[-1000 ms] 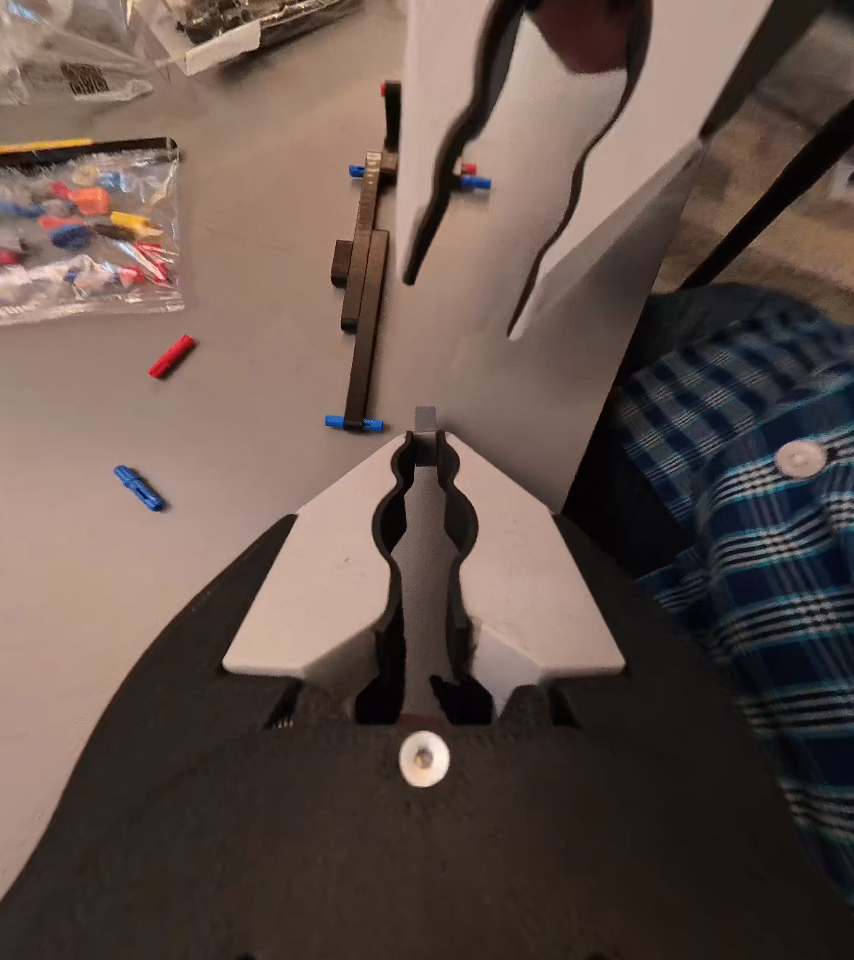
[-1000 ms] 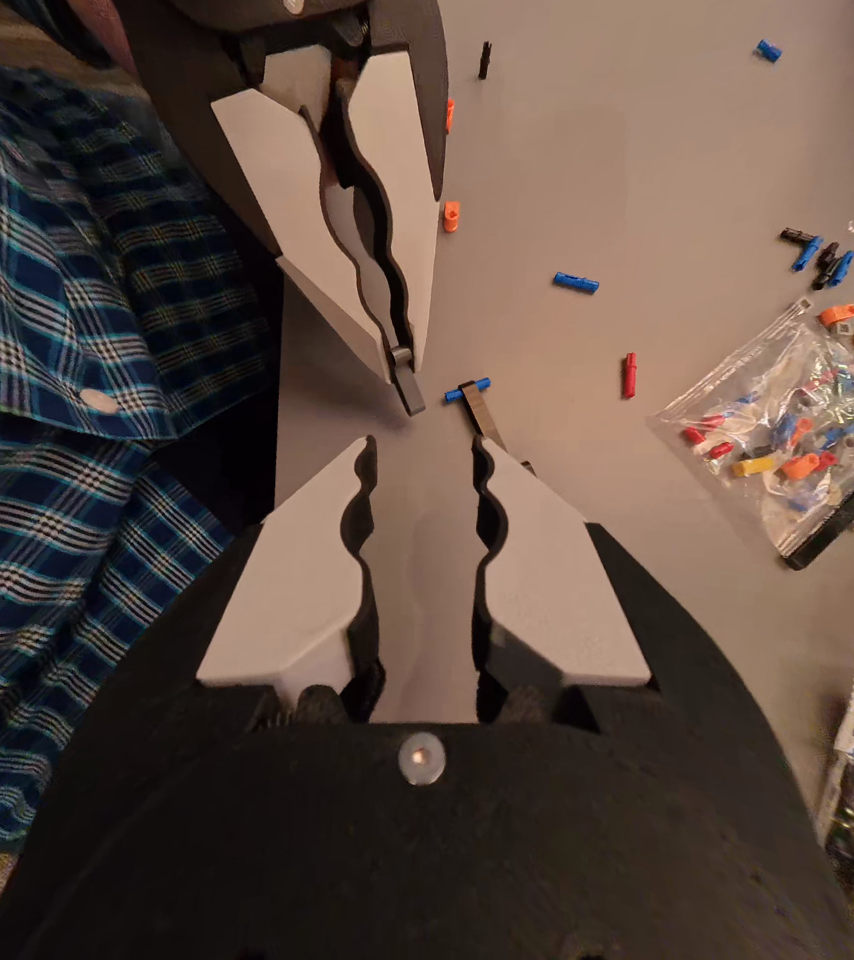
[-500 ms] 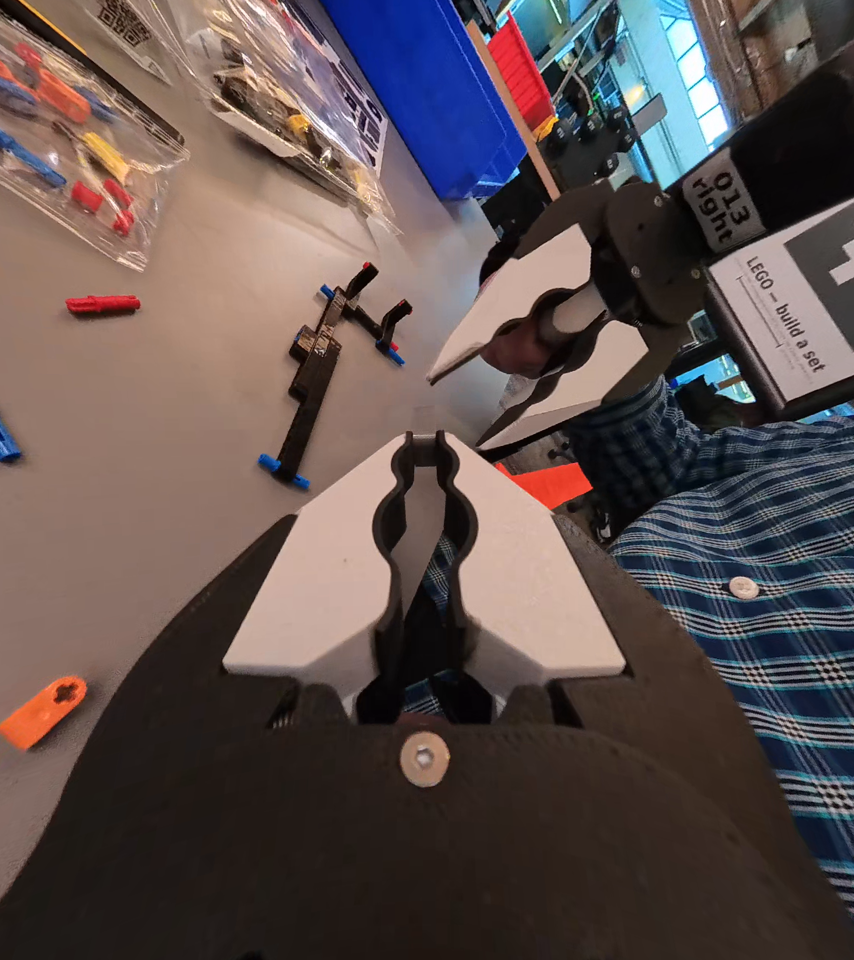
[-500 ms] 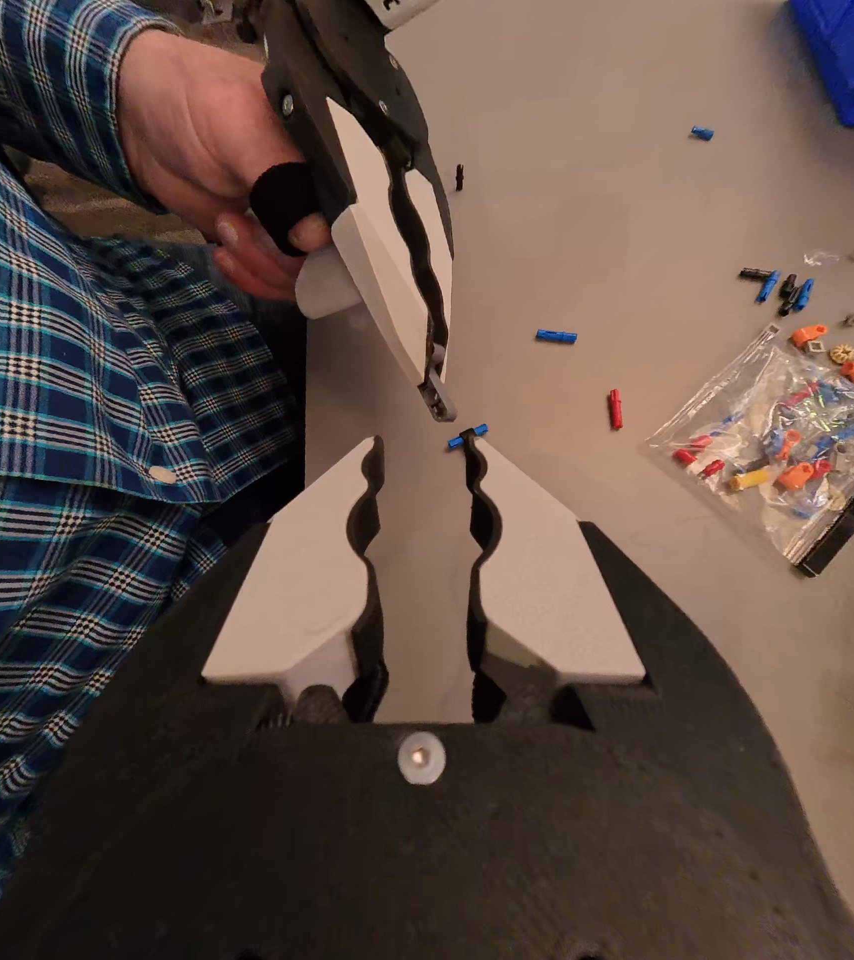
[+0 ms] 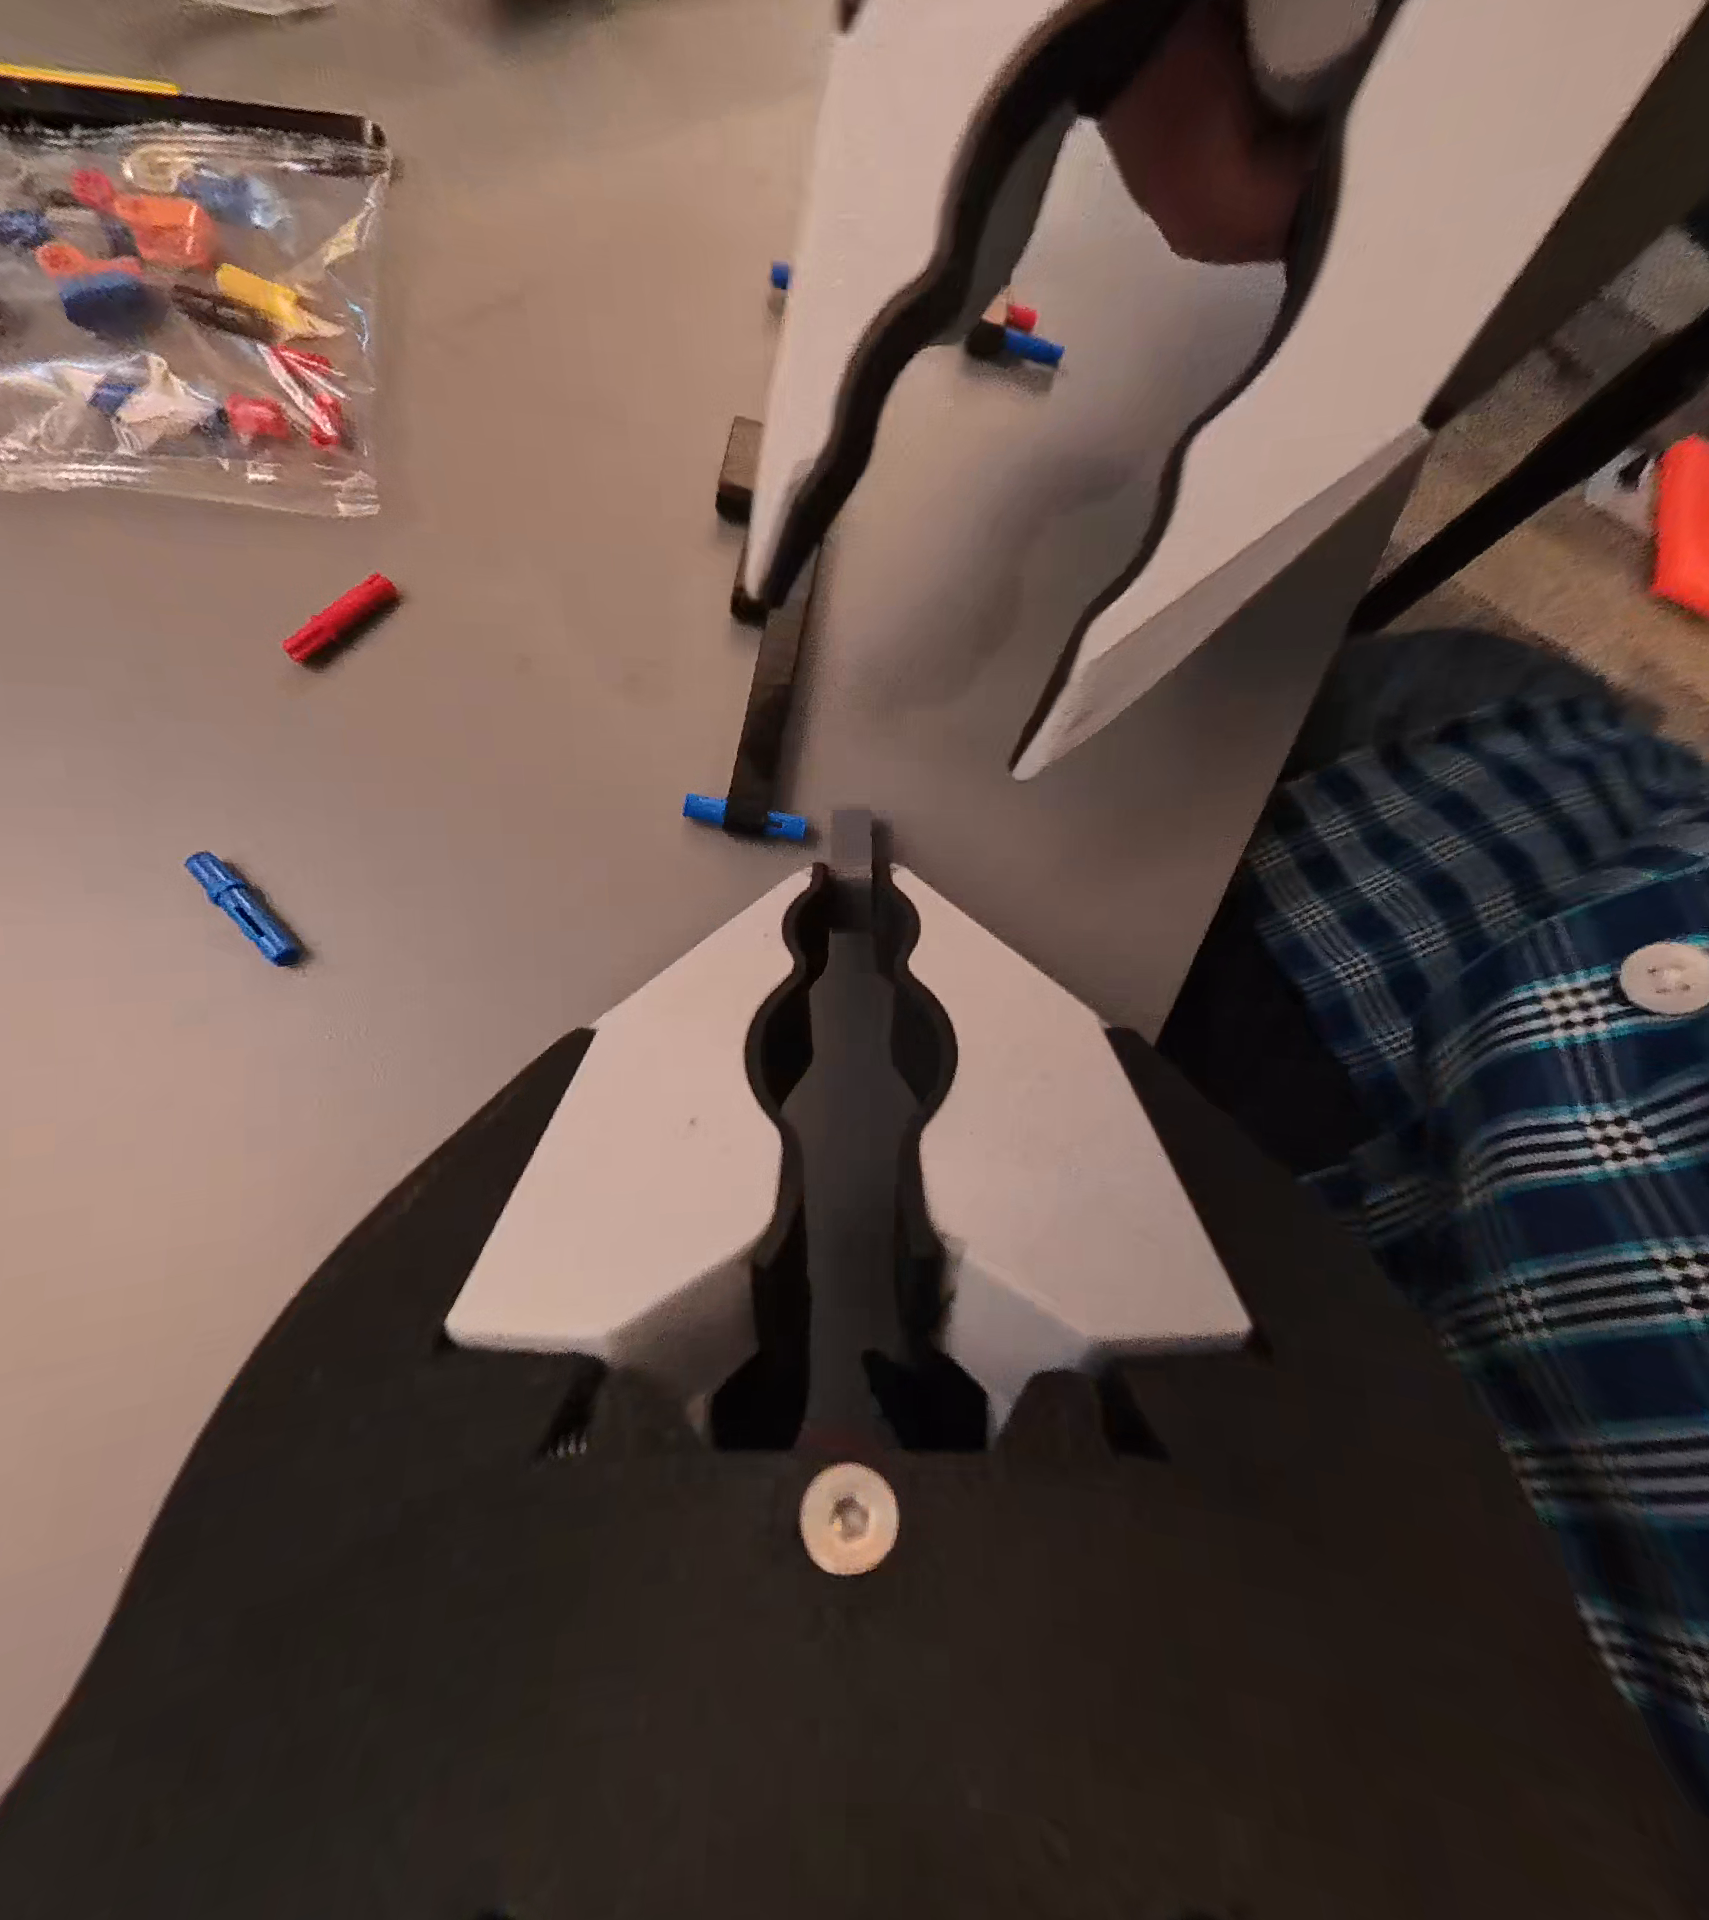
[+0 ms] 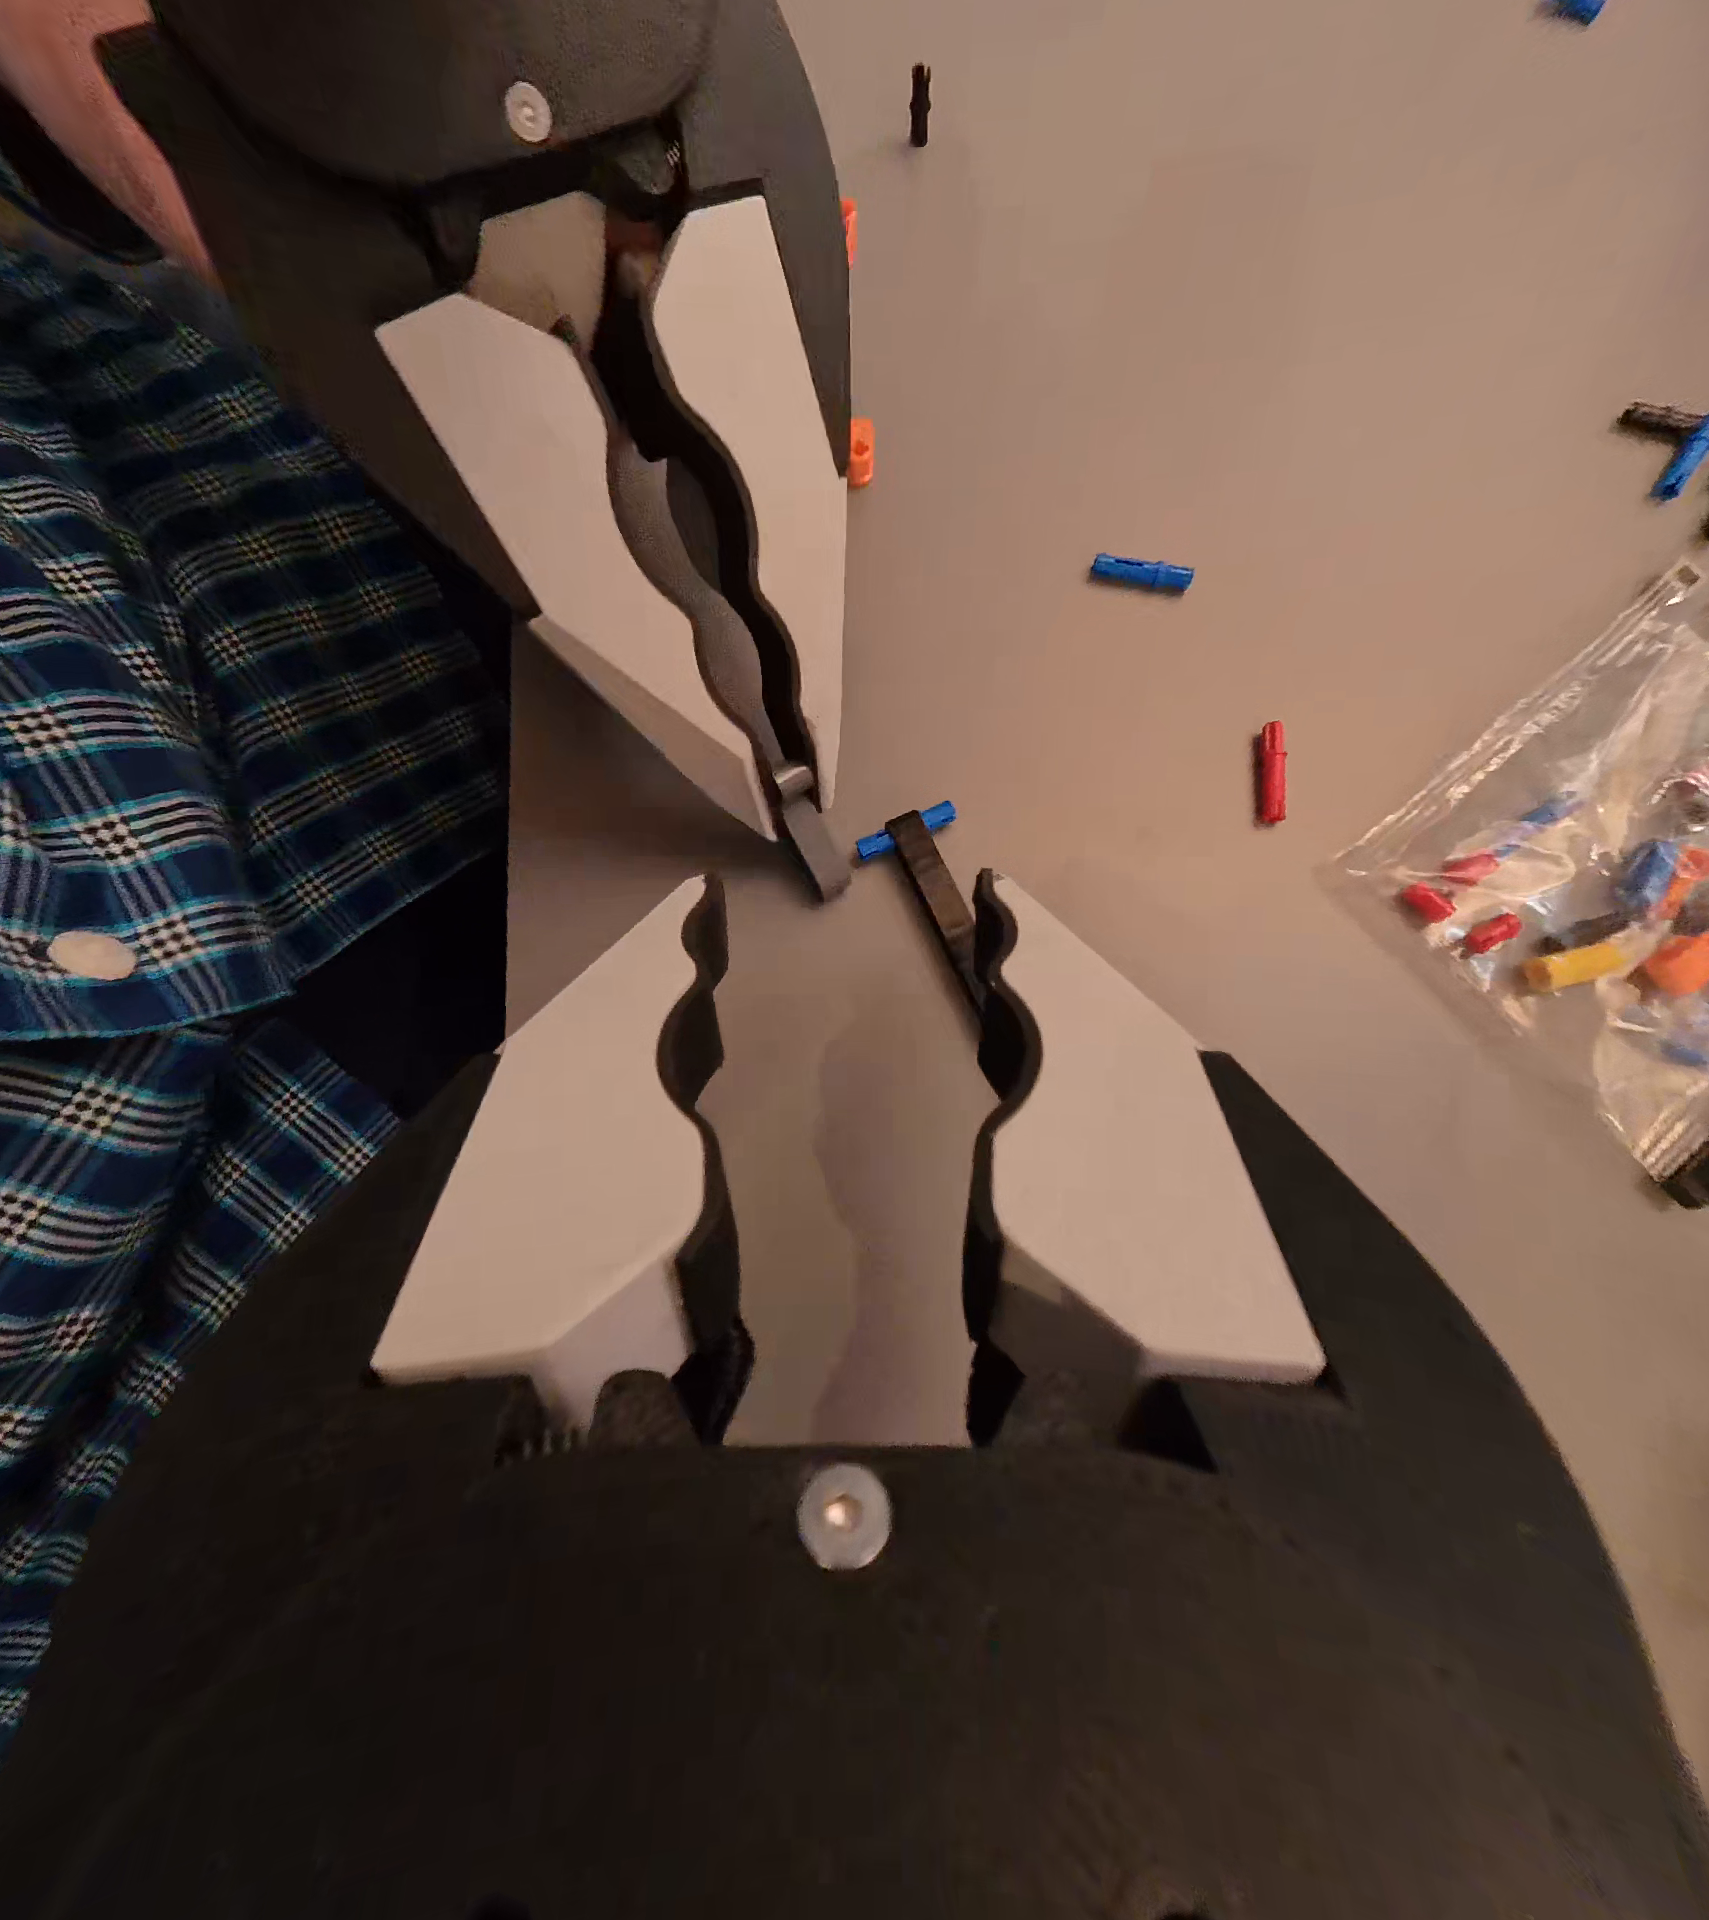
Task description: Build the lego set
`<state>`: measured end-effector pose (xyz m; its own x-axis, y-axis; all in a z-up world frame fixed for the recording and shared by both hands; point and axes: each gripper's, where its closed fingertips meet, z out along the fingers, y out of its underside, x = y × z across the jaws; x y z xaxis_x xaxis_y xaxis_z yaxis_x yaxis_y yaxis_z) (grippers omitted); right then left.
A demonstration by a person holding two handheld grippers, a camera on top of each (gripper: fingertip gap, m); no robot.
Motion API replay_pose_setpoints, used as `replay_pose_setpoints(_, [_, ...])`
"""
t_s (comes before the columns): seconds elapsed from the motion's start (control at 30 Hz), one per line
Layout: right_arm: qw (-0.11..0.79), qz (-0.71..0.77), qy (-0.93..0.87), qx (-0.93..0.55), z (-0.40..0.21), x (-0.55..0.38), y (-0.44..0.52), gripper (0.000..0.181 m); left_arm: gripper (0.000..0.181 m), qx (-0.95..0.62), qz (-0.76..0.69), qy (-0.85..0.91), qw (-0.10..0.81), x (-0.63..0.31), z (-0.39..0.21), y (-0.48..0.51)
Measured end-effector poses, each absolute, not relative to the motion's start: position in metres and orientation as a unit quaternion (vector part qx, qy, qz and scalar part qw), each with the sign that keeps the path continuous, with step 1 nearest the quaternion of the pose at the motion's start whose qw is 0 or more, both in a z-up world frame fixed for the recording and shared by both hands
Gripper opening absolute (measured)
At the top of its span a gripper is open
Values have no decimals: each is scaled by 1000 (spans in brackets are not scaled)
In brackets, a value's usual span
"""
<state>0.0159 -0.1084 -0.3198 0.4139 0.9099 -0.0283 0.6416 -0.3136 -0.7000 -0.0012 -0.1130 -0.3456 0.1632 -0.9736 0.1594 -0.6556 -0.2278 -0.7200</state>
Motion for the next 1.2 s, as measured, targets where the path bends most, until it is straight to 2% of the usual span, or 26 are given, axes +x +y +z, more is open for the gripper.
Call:
replay_pose_setpoints(0.2, [278, 218, -507, -787, -334, 12, -104, 45, 9, -710, -272, 592, 268, -4, -353, -111])
replay_pose_setpoints(0.33, [264, 209, -519, -786, -340, 11, -103, 43, 26, -707, -258, 598, 275, -5, -352, -110])
replay_pose_setpoints(0.4, [258, 208, -522, -786, -343, 11, -103, 43, 26, -702, -250, 604, 281, -5, -349, -110])
replay_pose_setpoints(0.6, [240, 208, -531, -786, -351, 10, -102, 41, 6, -684, -216, 632, 291, -6, -354, -109])
replay_pose_setpoints(0.93, [246, 219, -539, -775, -351, 6, -100, 36, 6, -620, -137, 694, 339, -6, -352, -103])
replay_pose_setpoints(1.2, [251, 224, -543, -769, -351, 5, -97, 32, 6, -631, -160, 692, 313, -8, -353, -100])
